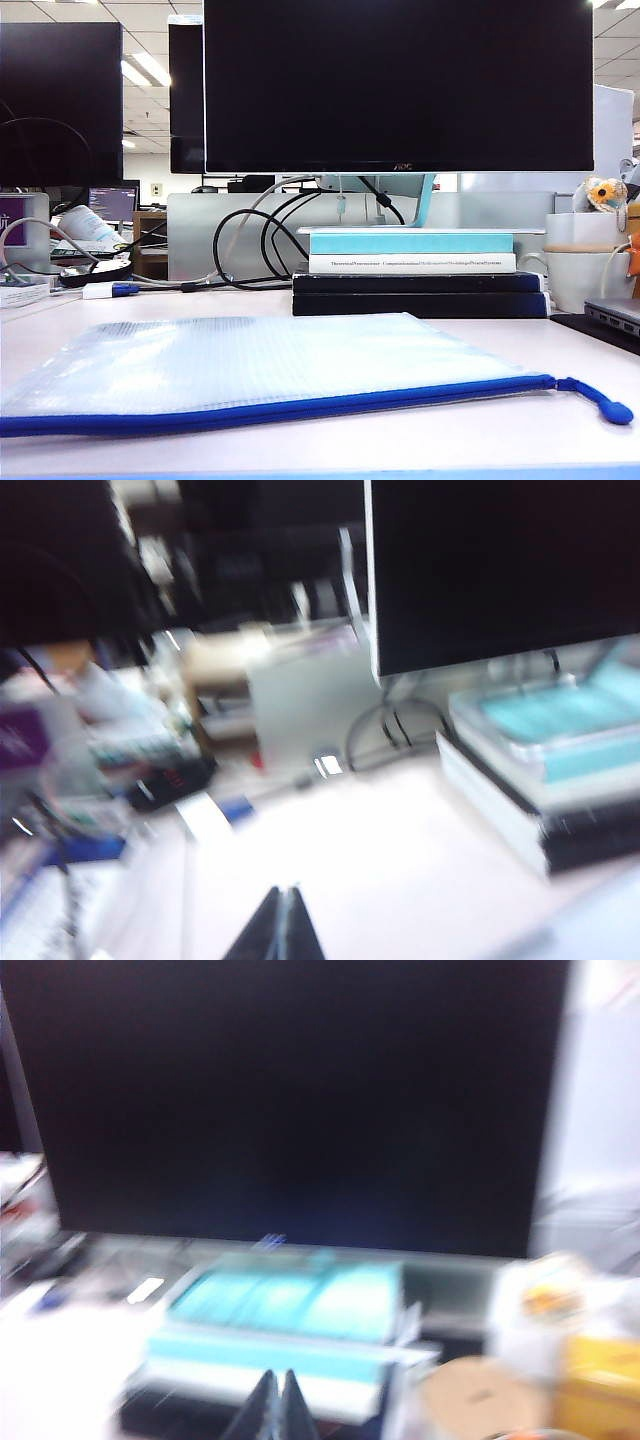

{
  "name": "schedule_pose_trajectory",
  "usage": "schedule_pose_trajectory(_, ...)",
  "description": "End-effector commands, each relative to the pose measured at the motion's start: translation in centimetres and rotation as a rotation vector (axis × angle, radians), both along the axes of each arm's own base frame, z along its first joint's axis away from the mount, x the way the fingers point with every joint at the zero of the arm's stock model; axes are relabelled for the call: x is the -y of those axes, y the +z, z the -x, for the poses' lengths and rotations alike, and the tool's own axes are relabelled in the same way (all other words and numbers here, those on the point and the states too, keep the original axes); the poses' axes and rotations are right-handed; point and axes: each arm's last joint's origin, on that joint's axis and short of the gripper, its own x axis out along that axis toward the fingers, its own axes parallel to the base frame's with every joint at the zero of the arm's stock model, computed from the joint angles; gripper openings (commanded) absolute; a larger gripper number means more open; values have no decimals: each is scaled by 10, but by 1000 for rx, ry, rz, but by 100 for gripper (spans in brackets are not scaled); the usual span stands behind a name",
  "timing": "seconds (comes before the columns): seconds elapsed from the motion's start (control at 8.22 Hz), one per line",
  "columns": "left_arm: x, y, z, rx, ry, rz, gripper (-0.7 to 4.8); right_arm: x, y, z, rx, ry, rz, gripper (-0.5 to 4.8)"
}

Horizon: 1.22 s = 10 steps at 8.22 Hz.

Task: Pick up the transparent plastic file bag with a blue zipper and close its zipper.

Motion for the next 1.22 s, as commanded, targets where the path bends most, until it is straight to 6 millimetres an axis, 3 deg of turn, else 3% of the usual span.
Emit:
schedule_pose_trajectory(0.12, -2, -23, 19, 100, 109, 69, -6, 3, -55, 11, 92, -139, -160, -6)
schedule_pose_trajectory(0.24, -3, -34, 21, 95, 121, 109, -6, 5, -71, 10, 102, -187, -289, -6)
schedule_pose_trajectory(0.37, -2, -49, 21, 73, 107, 122, -6, 7, -87, 4, 71, -198, -329, -6)
schedule_pose_trajectory(0.61, -3, -61, 20, -3, 121, 118, -6, 6, -100, 0, 26, -189, -328, -6)
schedule_pose_trajectory(0.73, -3, -70, 19, -72, 126, 97, -6, 3, -128, -8, -77, -203, -258, -6)
schedule_pose_trajectory(0.85, -3, -71, 19, -84, 126, 93, -6, 0, -137, -8, -156, -254, -98, -6)
schedule_pose_trajectory(0.97, -3, -77, 19, -143, 129, 92, -6, 1, -146, -8, -245, -313, -88, 8)
schedule_pose_trajectory(1.22, -3, -80, 19, -170, 129, 92, -5, 0, -151, -8, -296, -252, -91, 22)
